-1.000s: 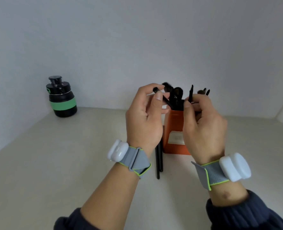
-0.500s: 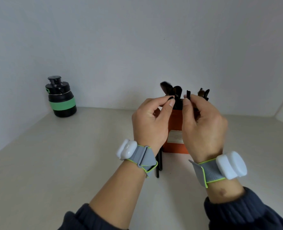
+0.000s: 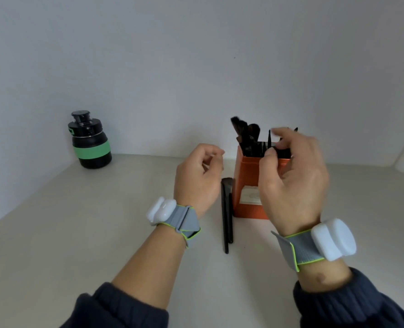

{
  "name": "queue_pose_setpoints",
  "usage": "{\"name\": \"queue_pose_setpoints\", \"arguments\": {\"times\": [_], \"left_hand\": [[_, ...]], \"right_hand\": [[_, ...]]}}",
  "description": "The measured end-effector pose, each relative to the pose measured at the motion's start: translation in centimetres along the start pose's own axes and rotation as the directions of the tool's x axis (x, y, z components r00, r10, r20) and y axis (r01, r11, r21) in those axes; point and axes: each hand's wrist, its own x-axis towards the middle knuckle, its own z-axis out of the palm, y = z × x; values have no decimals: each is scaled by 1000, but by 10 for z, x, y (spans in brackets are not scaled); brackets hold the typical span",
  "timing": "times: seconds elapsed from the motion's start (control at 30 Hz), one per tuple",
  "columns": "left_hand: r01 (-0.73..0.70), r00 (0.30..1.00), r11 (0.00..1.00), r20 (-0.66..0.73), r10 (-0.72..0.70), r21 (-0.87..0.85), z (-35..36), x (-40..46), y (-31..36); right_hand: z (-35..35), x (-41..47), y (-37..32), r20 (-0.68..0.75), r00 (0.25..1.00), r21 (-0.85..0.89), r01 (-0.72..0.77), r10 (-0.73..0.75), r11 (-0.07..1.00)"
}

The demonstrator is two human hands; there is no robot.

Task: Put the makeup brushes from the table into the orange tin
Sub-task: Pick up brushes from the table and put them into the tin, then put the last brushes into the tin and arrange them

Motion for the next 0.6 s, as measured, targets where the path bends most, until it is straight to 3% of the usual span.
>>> {"name": "queue_pose_setpoints", "arguments": {"times": [0.1,0.23,0.37,0.47,0.6], "left_hand": [[61,984,971,151,-98,233,-6,3,-16],[10,916,887,353,-193,461,-5,-1,-24],[-91,822,826,511,-253,556,1,-8,-26],[-137,797,793,542,-268,594,0,-9,-29],[-198,760,763,588,-277,615,-7,-6,-30]], "right_hand": [[0,1,-1,4,1000,63,-5,5,998],[2,-3,0,172,985,43,-25,17,999],[6,-7,4,296,955,-91,31,-3,995],[6,-8,6,371,928,-139,52,4,989],[8,-11,8,579,815,-238,127,35,963]]}}
